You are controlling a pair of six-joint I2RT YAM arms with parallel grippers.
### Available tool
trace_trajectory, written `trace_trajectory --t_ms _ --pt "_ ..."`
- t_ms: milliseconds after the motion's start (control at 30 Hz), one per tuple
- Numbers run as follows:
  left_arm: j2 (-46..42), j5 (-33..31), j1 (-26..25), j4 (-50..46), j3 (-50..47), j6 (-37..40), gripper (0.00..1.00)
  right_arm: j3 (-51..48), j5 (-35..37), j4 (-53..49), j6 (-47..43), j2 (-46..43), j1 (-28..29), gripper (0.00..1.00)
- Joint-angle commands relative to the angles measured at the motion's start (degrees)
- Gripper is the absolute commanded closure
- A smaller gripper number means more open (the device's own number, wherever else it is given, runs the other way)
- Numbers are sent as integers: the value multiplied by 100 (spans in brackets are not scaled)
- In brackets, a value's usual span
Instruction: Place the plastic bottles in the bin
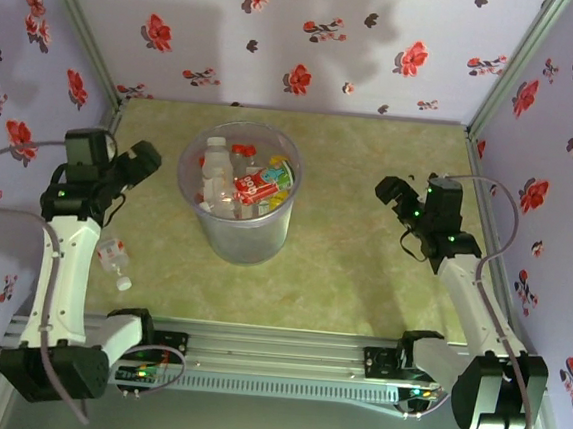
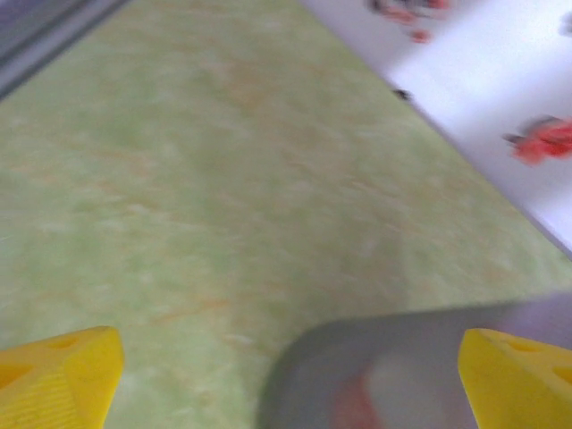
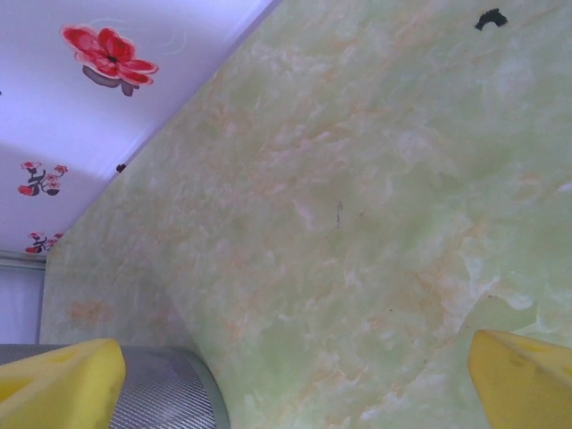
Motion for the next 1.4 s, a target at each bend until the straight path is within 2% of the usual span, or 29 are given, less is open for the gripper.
trace_trajectory --t_ms 0,200,367,700,1033,1367 --pt "-190 -66 619 225 -533 74 0 179 47 -171 -167 -111 -35 1" --pt "17 -72 1639 706 -1697 163 0 79 -123 243 -144 330 -38 1" --pt "470 -68 2000 1224 -2382 49 0 259 -389 361 -225 666 -35 1" --pt "1311 -787 2184 1680 -2295 360 0 239 -351 157 -197 488 -36 1" --pt "1713 -775 2233 1951 -2314 119 1 158 -220 0 -113 217 -36 1" --pt "1759 -709 2232 2288 -2606 -94 20 159 -178 -61 -134 168 -36 1"
